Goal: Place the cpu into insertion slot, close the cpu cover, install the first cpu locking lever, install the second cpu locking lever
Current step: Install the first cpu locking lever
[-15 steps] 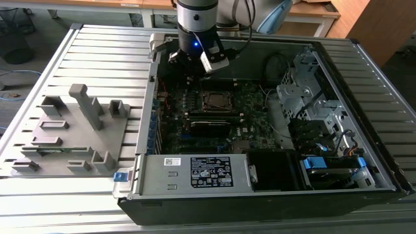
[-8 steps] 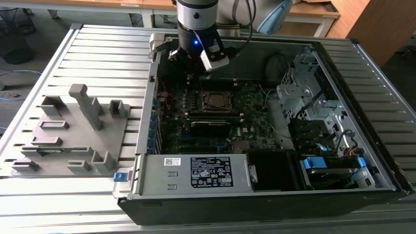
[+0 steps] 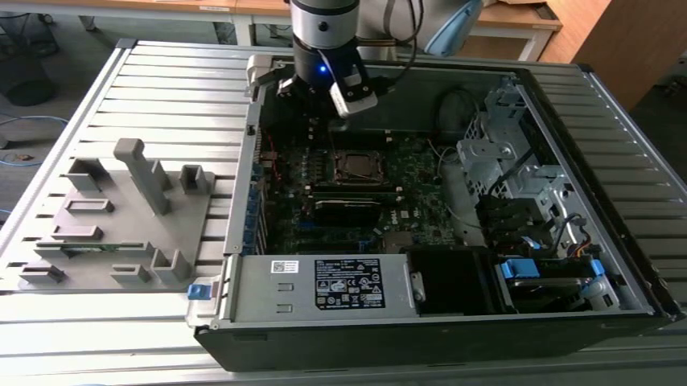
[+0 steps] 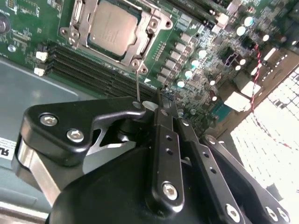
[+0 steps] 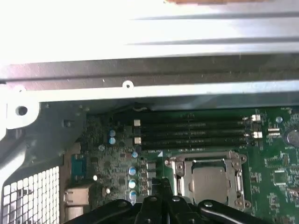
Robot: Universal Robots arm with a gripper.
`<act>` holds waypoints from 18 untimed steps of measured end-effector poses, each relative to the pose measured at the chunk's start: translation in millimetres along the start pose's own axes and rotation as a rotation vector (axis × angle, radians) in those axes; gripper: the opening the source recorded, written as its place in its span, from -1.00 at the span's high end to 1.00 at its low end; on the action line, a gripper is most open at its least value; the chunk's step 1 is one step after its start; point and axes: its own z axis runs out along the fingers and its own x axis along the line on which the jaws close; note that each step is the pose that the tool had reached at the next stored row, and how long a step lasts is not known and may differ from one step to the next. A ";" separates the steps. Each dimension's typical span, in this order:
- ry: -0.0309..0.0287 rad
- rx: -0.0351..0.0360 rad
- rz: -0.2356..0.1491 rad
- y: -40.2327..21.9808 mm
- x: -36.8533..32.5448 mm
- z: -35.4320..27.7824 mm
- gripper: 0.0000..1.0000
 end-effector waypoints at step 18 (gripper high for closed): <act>0.0066 -0.1105 0.002 -0.6 5.4 2.1 0.79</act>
